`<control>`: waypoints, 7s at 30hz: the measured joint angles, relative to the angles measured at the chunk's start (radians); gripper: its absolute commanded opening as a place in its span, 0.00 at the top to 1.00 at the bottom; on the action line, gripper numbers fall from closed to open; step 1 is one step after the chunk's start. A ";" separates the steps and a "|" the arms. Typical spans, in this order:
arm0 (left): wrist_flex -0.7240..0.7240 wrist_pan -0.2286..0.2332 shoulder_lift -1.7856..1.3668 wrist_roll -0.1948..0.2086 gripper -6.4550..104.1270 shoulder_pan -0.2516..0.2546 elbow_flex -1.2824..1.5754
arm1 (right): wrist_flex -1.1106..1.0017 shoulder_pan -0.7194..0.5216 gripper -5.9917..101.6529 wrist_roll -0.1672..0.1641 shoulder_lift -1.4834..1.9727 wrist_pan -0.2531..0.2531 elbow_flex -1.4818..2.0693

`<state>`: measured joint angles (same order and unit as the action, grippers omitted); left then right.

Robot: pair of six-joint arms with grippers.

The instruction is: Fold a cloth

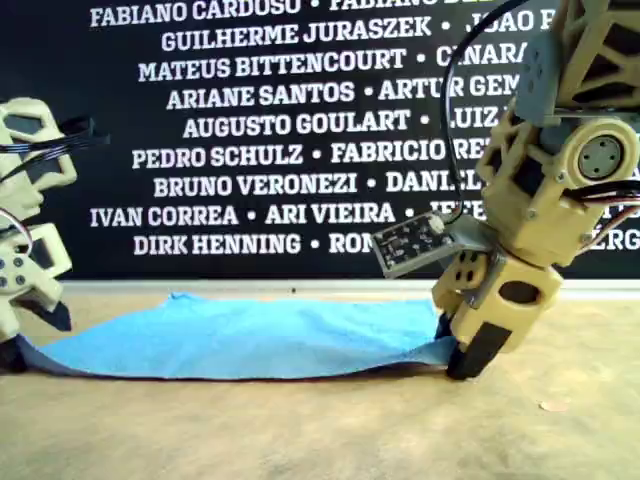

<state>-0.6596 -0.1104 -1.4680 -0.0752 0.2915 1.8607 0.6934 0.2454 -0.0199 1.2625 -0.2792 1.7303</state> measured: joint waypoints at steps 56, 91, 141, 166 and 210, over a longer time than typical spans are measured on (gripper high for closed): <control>0.002 -0.020 -0.359 0.006 0.95 0.005 0.287 | -0.003 0.017 0.96 -0.009 0.502 0.003 0.393; 0.353 0.003 0.279 -0.002 0.95 -0.044 -0.515 | -0.986 0.005 0.96 -0.015 -0.175 0.057 -0.103; 0.353 0.003 0.848 -0.002 0.16 -0.112 -1.193 | -0.999 -0.044 0.38 -0.018 -0.701 0.126 -0.784; 0.291 -0.003 0.699 -0.008 0.03 -0.112 -1.195 | -0.999 -0.041 0.38 -0.018 -0.262 0.118 -0.293; -0.614 -0.008 0.328 0.002 0.03 -0.055 -1.012 | -0.999 -0.106 0.38 -0.018 -0.225 0.118 -0.067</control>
<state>-1.2732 -0.1181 -1.1397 -0.0736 0.2362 0.8483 -0.3053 0.1396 -0.0383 1.0370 -0.1611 1.6628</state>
